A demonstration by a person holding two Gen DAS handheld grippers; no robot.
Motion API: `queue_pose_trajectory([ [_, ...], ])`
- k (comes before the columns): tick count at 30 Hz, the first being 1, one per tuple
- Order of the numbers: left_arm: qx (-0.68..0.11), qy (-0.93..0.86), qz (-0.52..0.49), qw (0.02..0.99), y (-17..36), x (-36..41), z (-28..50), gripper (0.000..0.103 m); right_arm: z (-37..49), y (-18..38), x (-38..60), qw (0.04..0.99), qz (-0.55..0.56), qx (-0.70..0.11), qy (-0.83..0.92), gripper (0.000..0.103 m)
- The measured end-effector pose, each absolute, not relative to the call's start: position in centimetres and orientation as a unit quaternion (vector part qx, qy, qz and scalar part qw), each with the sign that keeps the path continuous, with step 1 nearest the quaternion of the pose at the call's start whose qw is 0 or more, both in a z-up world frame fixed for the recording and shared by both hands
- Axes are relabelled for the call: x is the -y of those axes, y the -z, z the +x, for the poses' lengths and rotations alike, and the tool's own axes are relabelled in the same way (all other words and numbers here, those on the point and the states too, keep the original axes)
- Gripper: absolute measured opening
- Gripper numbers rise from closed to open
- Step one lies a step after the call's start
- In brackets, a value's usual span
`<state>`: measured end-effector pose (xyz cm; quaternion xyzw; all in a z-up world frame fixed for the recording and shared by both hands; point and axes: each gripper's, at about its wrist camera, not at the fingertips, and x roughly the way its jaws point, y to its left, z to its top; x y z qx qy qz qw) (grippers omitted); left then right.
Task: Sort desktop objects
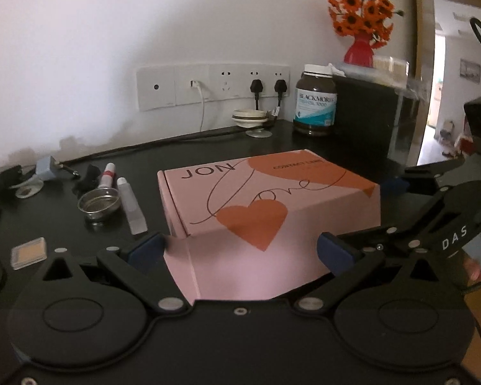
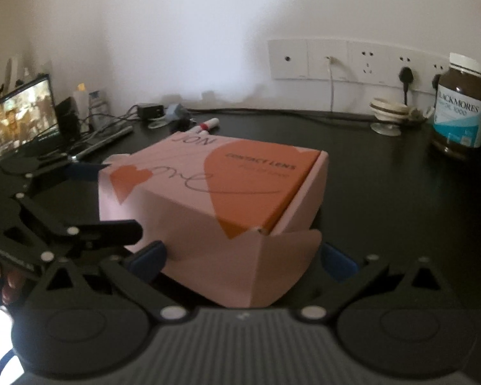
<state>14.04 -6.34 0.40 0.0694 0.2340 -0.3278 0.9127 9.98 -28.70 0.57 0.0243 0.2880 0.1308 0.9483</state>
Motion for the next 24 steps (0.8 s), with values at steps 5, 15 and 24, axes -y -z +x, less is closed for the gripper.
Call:
queue_pose_trajectory([
  [5, -0.239, 0.296, 0.079, 0.921, -0.2, 8.0, 15.8, 0.103, 11.9, -1.1, 29.6, 0.946, 0.021, -0.301, -0.115, 0.102],
  [15, -0.207, 0.234, 0.118, 0.943, -0.8, 10.2, 18.6, 0.103, 16.6, -1.6, 30.4, 0.945, 0.006, -0.316, -0.080, 0.102],
  [24, -0.199, 0.185, 0.131, 0.953, -1.4, 8.8, 21.7, 0.103, 20.8, -1.2, 29.6, 0.947, 0.024, -0.316, -0.052, 0.102],
])
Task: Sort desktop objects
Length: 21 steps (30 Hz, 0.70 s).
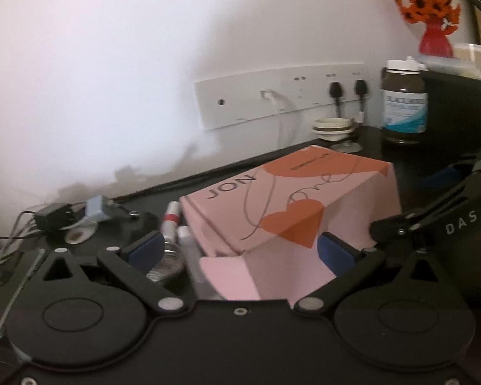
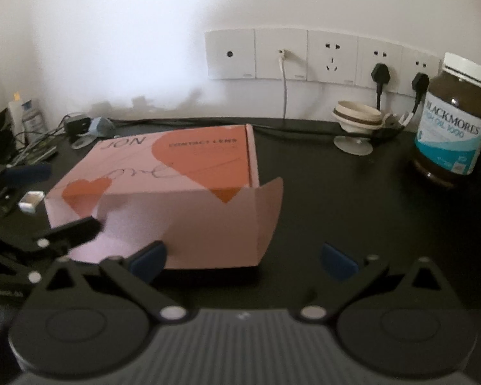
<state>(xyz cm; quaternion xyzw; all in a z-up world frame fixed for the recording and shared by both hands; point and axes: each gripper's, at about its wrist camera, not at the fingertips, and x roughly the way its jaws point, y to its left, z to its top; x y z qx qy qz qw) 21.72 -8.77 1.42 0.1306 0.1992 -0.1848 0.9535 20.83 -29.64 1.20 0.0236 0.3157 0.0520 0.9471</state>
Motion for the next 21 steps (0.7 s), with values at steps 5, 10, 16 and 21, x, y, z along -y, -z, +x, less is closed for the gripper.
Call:
queue_pose_trajectory([
  [5, -0.194, 0.155, 0.124, 0.961, -1.4, 7.6, 22.8, 0.103, 22.1, -1.0, 29.4, 0.947, 0.033, -0.315, -0.052, 0.102],
  [10, -0.194, 0.128, 0.114, 0.966, -1.2, 7.0, 24.1, 0.103, 22.9, -0.9, 28.8, 0.948, 0.036, -0.312, -0.047, 0.102],
  [16, -0.210, 0.126, 0.073, 0.967, -1.6, 6.4, 24.4, 0.103, 23.5, -0.7, 28.3, 0.950, 0.038, -0.309, -0.033, 0.102],
  [21, -0.222, 0.139, 0.055, 0.964, -1.4, 4.9, 21.1, 0.103, 21.4, -0.8, 28.6, 0.950, 0.057, -0.304, -0.031, 0.102],
])
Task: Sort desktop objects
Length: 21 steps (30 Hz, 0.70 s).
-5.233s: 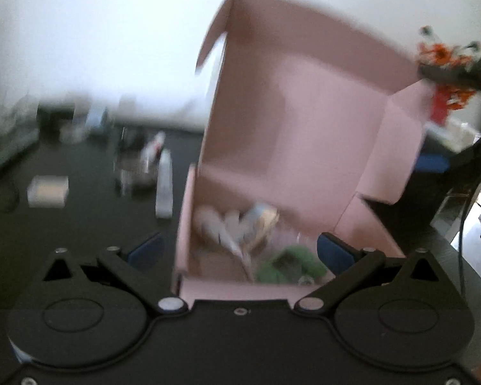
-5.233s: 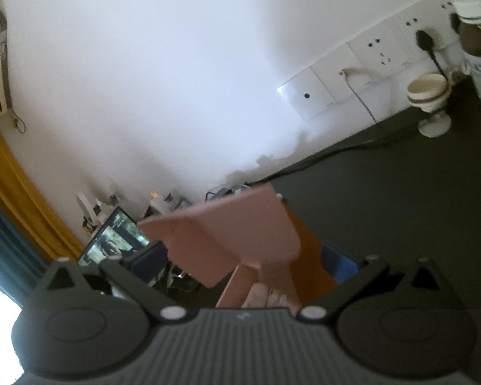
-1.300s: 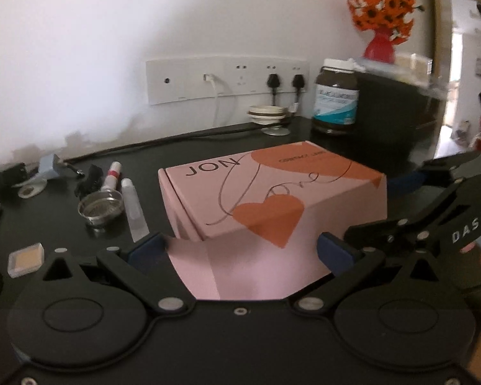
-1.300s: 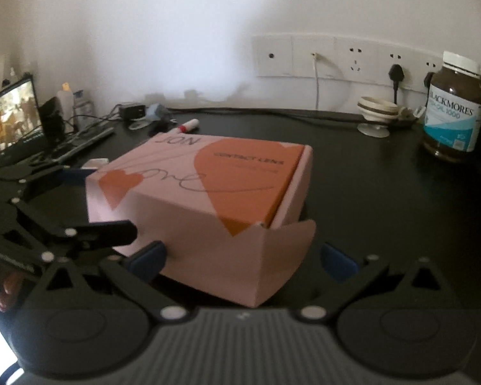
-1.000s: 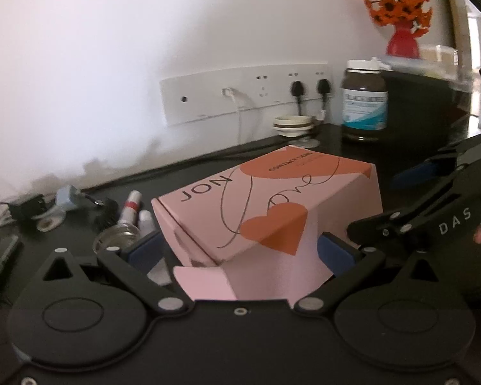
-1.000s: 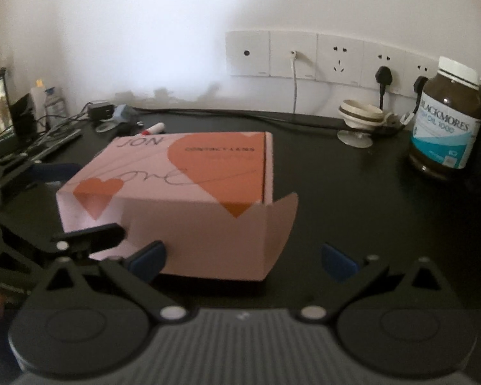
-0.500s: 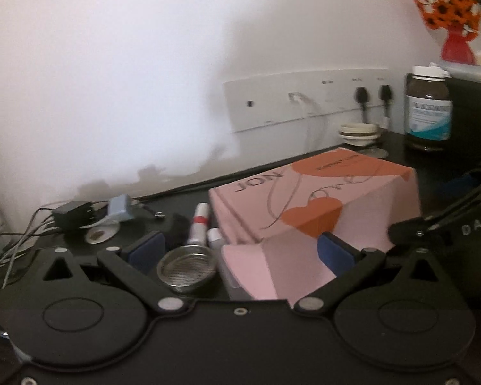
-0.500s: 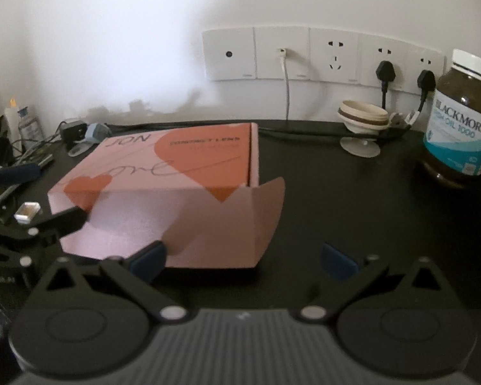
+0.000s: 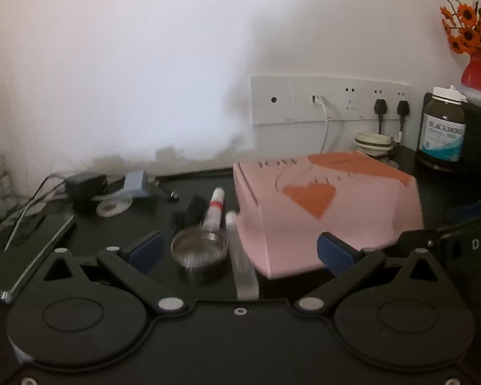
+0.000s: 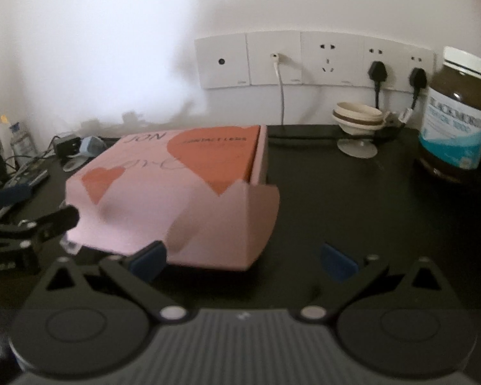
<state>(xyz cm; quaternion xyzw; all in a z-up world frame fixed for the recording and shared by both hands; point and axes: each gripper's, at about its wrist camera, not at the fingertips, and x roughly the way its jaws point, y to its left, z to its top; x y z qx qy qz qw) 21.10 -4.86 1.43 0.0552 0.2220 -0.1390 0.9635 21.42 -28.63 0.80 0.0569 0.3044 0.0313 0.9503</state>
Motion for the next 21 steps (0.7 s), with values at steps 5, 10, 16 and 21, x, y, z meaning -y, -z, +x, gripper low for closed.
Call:
queue_pose_trajectory([
  [5, -0.237, 0.138, 0.031, 0.961, -1.2, 2.6, 16.8, 0.103, 17.3, -0.3, 29.1, 0.947, 0.068, -0.310, -0.045, 0.102],
  [10, -0.225, 0.130, 0.035, 0.965, -0.8, 0.6, 13.2, 0.103, 12.4, 0.6, 29.3, 0.945, 0.085, -0.311, -0.064, 0.102],
  [16, -0.207, 0.126, 0.047, 0.969, -0.9, 0.3, 11.5, 0.103, 8.3, 1.5, 29.1, 0.953, 0.090, -0.283, -0.057, 0.102],
  [21, -0.209, 0.123, 0.072, 0.967, -0.8, 1.1, 11.2, 0.103, 7.4, 1.8, 29.4, 0.960, 0.099, -0.260, -0.039, 0.102],
])
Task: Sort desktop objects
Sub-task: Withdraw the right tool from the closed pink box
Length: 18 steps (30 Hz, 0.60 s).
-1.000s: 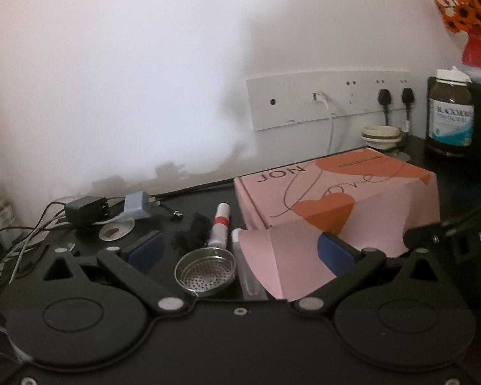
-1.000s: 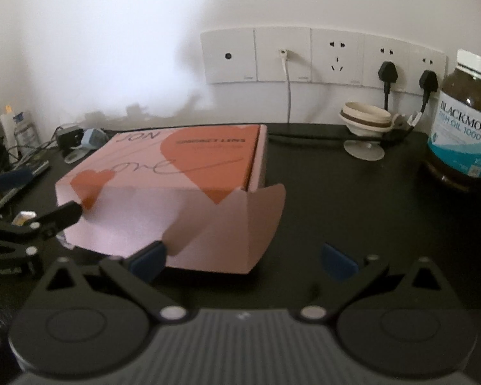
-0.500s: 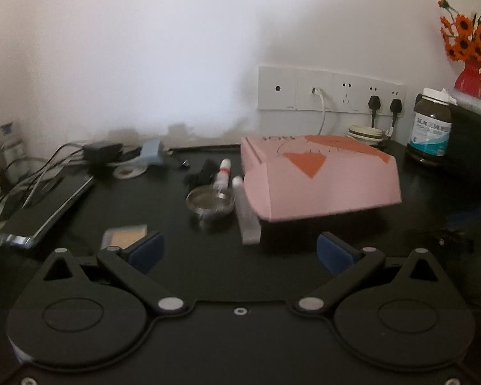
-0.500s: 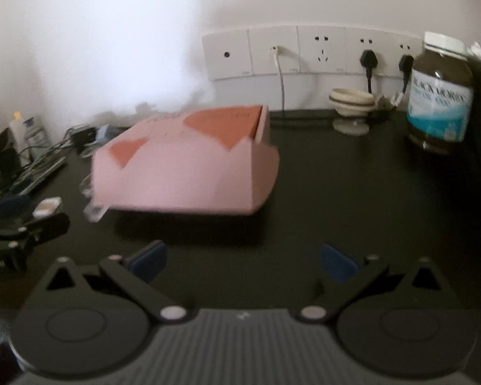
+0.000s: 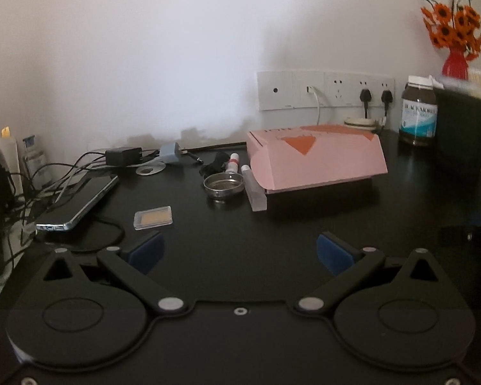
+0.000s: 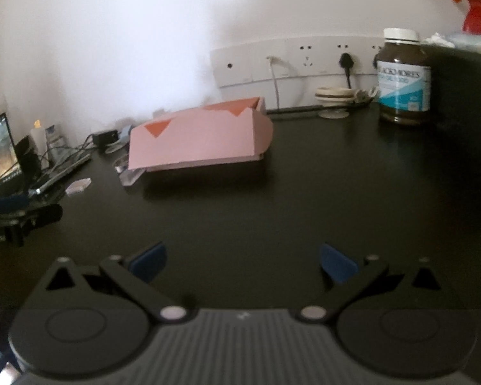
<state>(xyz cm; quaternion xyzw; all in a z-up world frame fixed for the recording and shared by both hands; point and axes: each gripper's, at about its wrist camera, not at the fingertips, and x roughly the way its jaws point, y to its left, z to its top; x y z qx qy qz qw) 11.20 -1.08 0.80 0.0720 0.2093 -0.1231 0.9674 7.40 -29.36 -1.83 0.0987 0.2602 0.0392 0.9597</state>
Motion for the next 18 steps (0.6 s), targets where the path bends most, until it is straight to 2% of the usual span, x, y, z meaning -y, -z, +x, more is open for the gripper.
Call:
queue_pose_trajectory([
  [9, -0.220, 0.115, 0.049, 0.967, -0.6, 0.4, 11.5, 0.103, 7.1, 2.0, 29.9, 0.960, 0.121, -0.249, -0.037, 0.102],
  [18, -0.227, 0.114, 0.013, 0.967, -0.4, -0.6, 11.7, 0.103, 7.9, 0.2, 29.4, 0.951, 0.081, -0.293, -0.057, 0.102],
])
